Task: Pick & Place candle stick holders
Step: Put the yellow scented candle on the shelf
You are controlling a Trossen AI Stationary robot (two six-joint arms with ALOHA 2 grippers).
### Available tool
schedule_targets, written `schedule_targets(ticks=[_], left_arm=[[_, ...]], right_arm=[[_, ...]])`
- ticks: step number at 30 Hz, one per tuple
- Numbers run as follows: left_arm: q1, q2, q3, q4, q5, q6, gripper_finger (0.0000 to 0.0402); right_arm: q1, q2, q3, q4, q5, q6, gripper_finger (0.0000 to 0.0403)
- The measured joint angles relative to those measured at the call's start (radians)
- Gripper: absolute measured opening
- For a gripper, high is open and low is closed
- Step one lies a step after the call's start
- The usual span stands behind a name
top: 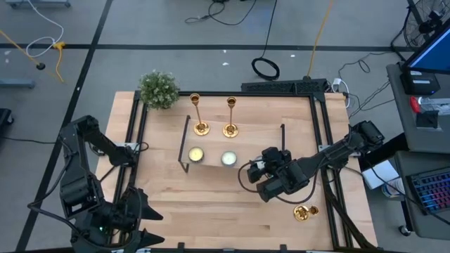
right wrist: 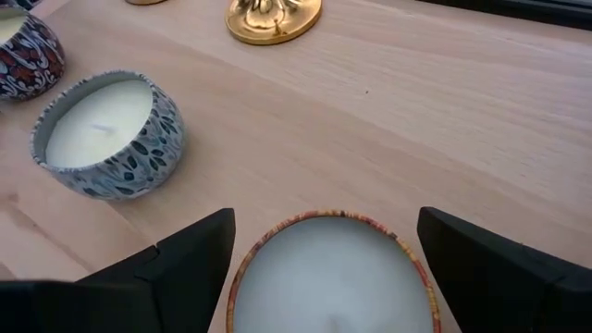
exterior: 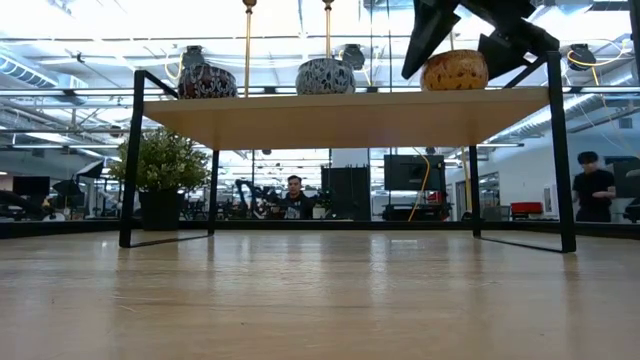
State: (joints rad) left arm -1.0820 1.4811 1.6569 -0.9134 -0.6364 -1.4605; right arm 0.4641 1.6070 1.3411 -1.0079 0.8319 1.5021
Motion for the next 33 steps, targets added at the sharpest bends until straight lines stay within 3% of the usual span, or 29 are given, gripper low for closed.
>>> schedule_targets(ticks=[16, 24, 30, 33], left_arm=[[-0.002, 0.000, 0.000, 0.000, -0.001, 0.000, 0.0397], [-0.002, 0.000, 0.000, 0.000, 0.000, 0.001, 0.0397], [-0.002, 0.000, 0.000, -0.001, -0.001, 0.004, 0.0397], [-0.001, 0.000, 0.000, -0.001, -0.001, 0.012, 0.0397]], right_arm=[[-0.018, -0.004, 0.001, 0.006, 0.059, -0.005, 0.0336], [-0.071, -0.078, 0.001, 0.017, 0.129, -0.085, 0.0336], [-0.113, -0.205, 0.002, 0.171, 0.155, -0.295, 0.0333], [-0.123, -0.264, 0.002, 0.340, 0.068, -0.487, 0.0324]])
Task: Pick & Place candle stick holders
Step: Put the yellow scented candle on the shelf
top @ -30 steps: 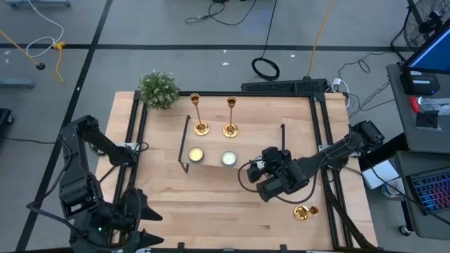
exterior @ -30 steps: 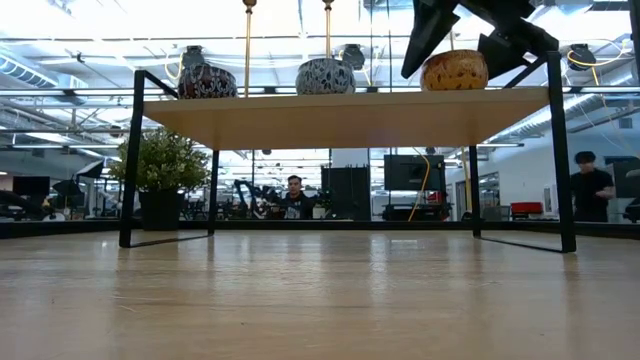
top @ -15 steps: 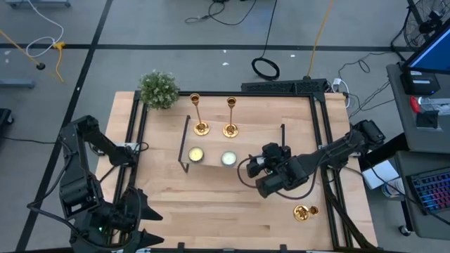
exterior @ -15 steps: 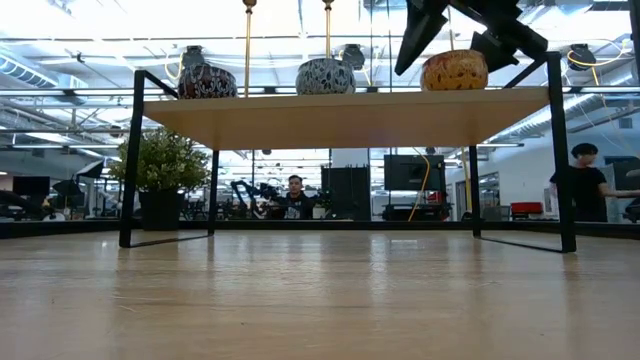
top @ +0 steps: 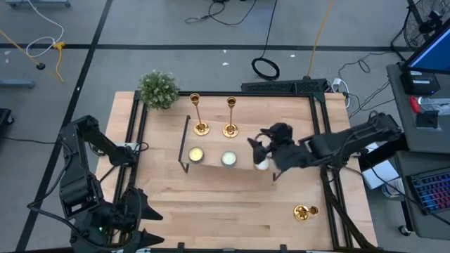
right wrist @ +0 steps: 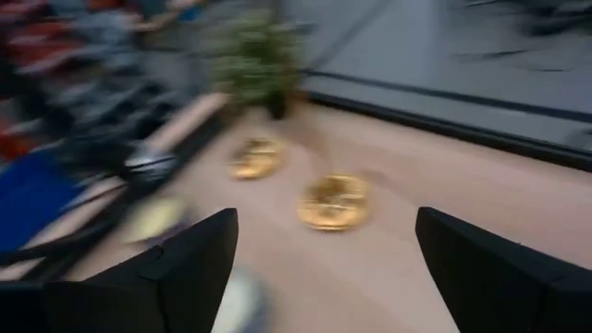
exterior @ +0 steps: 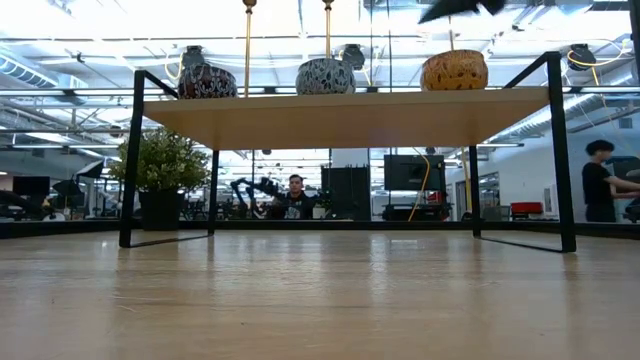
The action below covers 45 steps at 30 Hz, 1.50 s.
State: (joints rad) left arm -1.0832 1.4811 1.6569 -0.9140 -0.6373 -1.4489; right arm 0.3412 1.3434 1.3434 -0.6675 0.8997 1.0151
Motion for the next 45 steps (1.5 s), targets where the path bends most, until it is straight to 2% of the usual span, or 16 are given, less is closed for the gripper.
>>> schedule_targets(ticks=[3, 6, 10, 16, 26, 38, 45], left_arm=[[0.001, 0.000, 0.000, 0.000, 0.000, 0.008, 0.0397], [0.006, 0.000, 0.000, 0.000, 0.000, 0.011, 0.0397], [0.018, 0.000, 0.000, -0.001, -0.001, 0.015, 0.0397], [0.035, 0.000, 0.000, -0.001, -0.019, 0.015, 0.0397], [0.064, 0.016, 0.000, 0.013, -0.097, 0.011, 0.0397], [0.123, 0.054, 0.000, 0.049, -0.047, 0.090, 0.0397], [0.149, 0.054, 0.000, 0.049, -0.043, 0.128, 0.0397]], right_arm=[[0.001, -0.041, 0.000, 0.164, -0.160, -0.171, 0.0311], [0.015, -0.066, 0.000, 0.282, -0.329, -0.253, 0.0293], [0.049, -0.080, 0.000, 0.380, -0.476, -0.276, 0.0266], [0.101, -0.077, 0.000, 0.346, -0.651, -0.242, 0.0219], [0.183, -0.038, 0.000, 0.200, -0.725, -0.199, 0.0146], [0.195, -0.035, 0.000, 0.111, -0.712, -0.163, 0.0087], [0.188, -0.034, 0.000, -0.067, -0.711, -0.091, 0.0031]])
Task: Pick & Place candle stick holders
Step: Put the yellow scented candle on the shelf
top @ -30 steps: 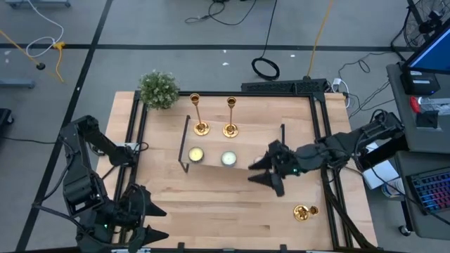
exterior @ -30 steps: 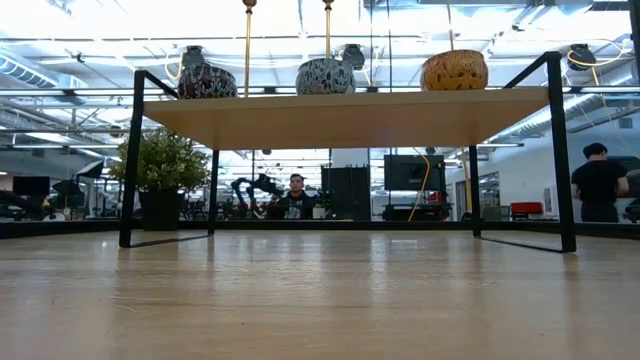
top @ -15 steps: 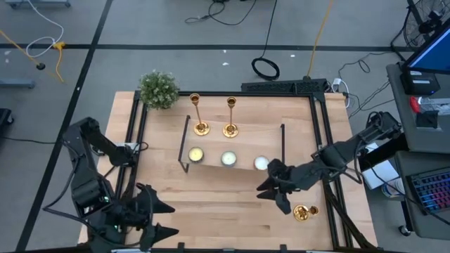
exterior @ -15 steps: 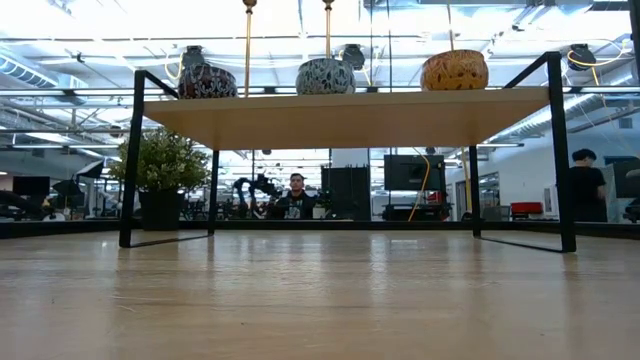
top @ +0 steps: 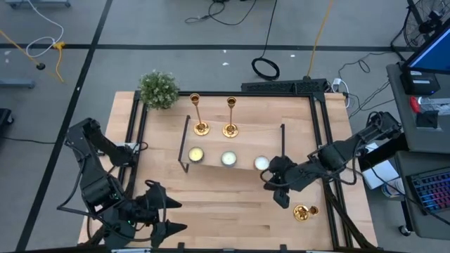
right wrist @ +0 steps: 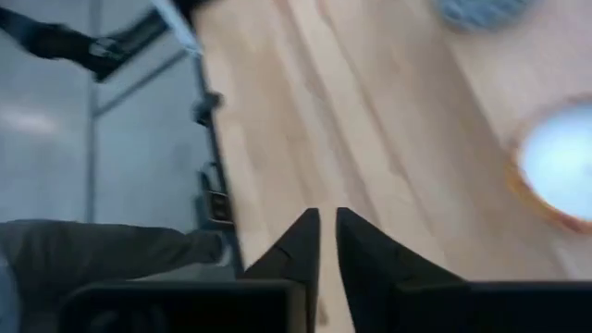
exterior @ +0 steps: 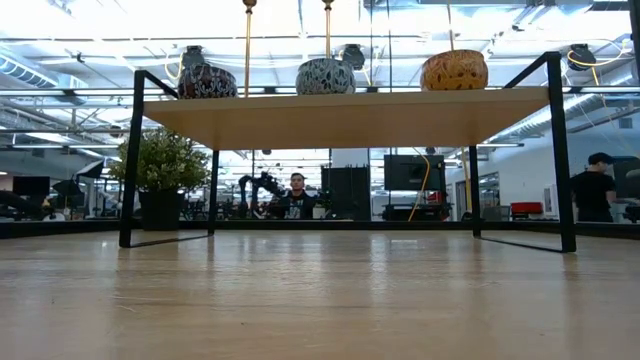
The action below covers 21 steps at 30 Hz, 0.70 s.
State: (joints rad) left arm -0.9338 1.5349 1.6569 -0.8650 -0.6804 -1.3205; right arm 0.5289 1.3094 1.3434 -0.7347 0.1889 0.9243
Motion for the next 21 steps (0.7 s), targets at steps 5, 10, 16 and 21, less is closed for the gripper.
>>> schedule_targets(ticks=[5, 10, 16, 21], left_arm=[[0.012, 0.000, 0.000, 0.000, 0.002, 0.024, 0.0397], [0.021, 0.000, 0.000, 0.000, 0.002, 0.035, 0.0397], [0.025, 0.000, 0.000, -0.001, 0.002, 0.037, 0.0397], [0.026, 0.000, 0.000, -0.001, 0.002, 0.039, 0.0397]], right_arm=[[-0.011, 0.010, 0.000, -0.056, 0.000, 0.039, 0.0005], [-0.035, 0.057, -0.001, -0.055, -0.007, 0.066, 0.0002], [-0.068, 0.141, -0.001, -0.036, -0.061, 0.092, 0.0001], [-0.087, 0.180, -0.002, -0.040, -0.060, 0.111, 0.0001]])
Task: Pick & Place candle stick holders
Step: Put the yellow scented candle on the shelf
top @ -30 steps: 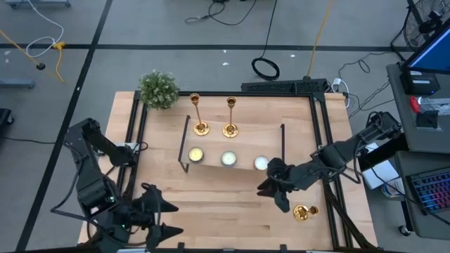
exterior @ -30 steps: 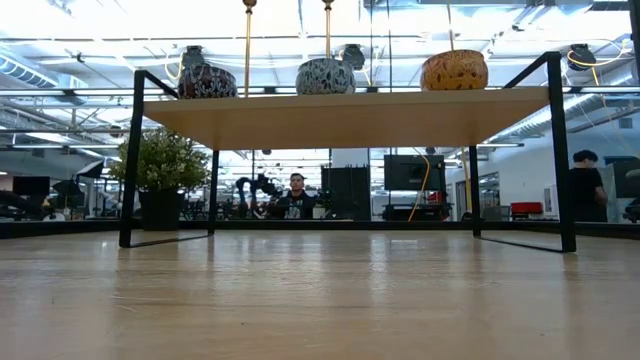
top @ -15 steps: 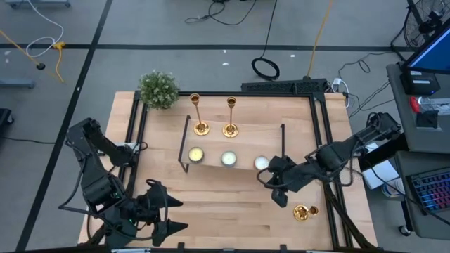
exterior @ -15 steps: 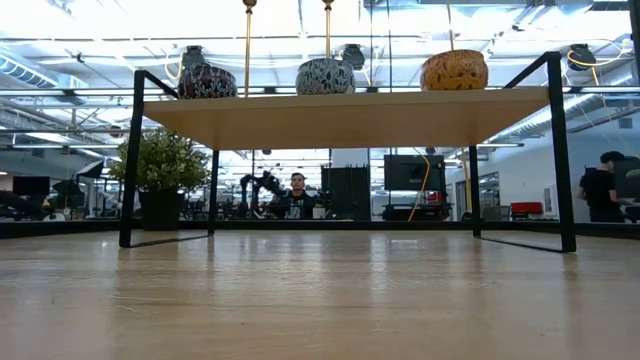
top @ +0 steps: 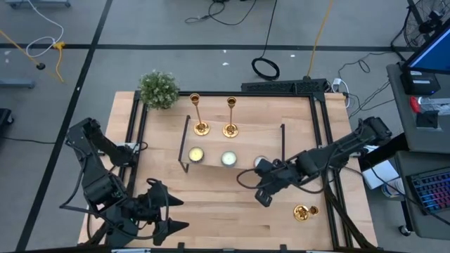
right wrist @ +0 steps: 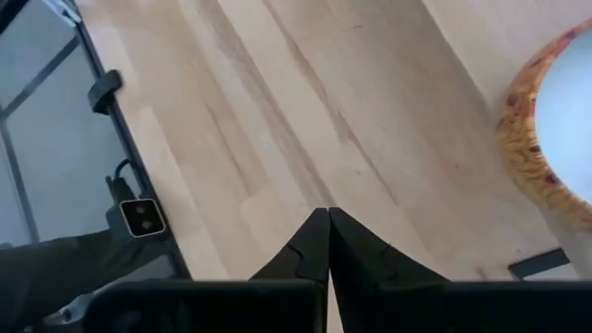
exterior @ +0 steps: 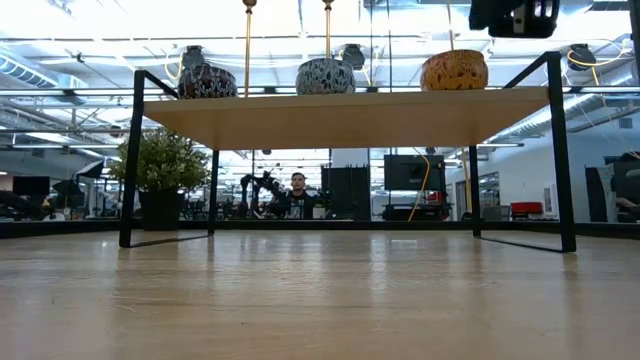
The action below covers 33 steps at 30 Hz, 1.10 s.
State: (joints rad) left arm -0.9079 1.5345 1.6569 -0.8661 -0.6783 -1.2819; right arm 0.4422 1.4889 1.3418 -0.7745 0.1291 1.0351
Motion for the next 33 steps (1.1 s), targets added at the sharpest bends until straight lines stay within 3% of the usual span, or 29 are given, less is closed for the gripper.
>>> schedule_targets(ticks=[5, 21, 33], left_arm=[[0.013, 0.000, 0.000, 0.000, 0.007, 0.006, 0.0397], [0.098, 0.000, 0.000, 0.000, 0.183, 0.077, 0.0397], [0.117, 0.000, 0.000, 0.000, 0.191, 0.092, 0.0397]], right_arm=[[-0.026, 0.000, 0.000, 0.007, 0.004, 0.013, 0.0001], [-0.057, -0.009, 0.002, -0.025, 0.031, 0.026, 0.0000], [-0.058, -0.009, 0.033, -0.118, 0.059, 0.019, 0.0000]])
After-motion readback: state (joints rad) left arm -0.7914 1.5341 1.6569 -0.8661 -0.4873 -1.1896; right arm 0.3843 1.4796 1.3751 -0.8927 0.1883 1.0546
